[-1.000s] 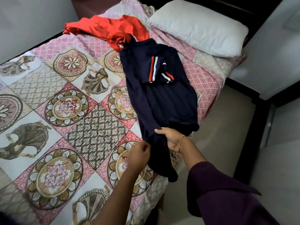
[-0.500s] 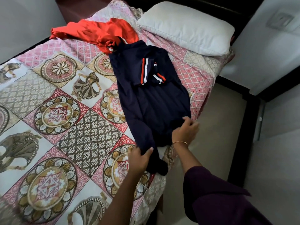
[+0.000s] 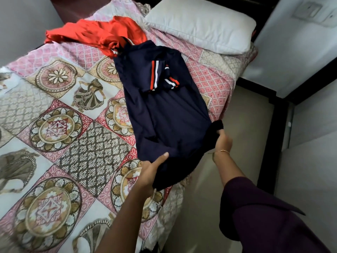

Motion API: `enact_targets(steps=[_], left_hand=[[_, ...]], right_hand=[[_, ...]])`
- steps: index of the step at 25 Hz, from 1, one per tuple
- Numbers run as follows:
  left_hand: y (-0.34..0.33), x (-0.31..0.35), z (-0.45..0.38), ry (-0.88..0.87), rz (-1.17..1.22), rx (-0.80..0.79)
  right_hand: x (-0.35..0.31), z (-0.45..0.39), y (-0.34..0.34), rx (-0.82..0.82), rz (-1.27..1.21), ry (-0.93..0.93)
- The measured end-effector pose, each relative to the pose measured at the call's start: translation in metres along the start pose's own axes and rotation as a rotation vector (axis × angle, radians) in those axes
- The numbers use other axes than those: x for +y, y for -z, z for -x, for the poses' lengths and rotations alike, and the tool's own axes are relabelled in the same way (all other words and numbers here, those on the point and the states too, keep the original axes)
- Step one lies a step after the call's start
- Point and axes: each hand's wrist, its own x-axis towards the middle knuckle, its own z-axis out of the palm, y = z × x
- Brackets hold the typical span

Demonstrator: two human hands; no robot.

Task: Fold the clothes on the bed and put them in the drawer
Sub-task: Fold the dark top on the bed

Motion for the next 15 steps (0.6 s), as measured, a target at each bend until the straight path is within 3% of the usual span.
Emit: enact_targets(steps=[2, 6, 8, 10, 11, 13, 14, 15], left_hand=[[0.001, -0.003, 0.005, 0.13, -0.124, -0.045], [0.014, -0.036, 0.006, 0.145, -0.726, 0.185], [0.013, -0.048, 0.014, 0.191, -1.039, 0.171], [0.002, -0.05, 0.031, 0.178, -1.265, 0.192], [0.0, -0.051, 0.035, 0.08, -1.347, 0.298], [-0.001, -0.06, 0.036, -0.34, -1.424, 0.49], [-0.004, -0.064, 0.035, -0.596, -1.505, 0.503], [-0.007, -0.068, 0.033, -0.747, -1.596, 0.456]], right_hand=[[-0.008, -0.005, 0.006, 0.015, 0.071, -0.03], [0.005, -0.01, 0.04, 0.031, 0.567, 0.087], [0.021, -0.014, 0.059, 0.082, 0.536, 0.06], [0.033, -0.013, 0.075, 0.136, 0.341, -0.027], [0.038, -0.011, 0.08, 0.138, 0.203, -0.074], [0.045, -0.003, 0.089, 0.084, -0.146, -0.176], [0.047, 0.0, 0.093, 0.039, -0.296, -0.216], [0.049, 0.003, 0.096, -0.013, -0.385, -0.245]])
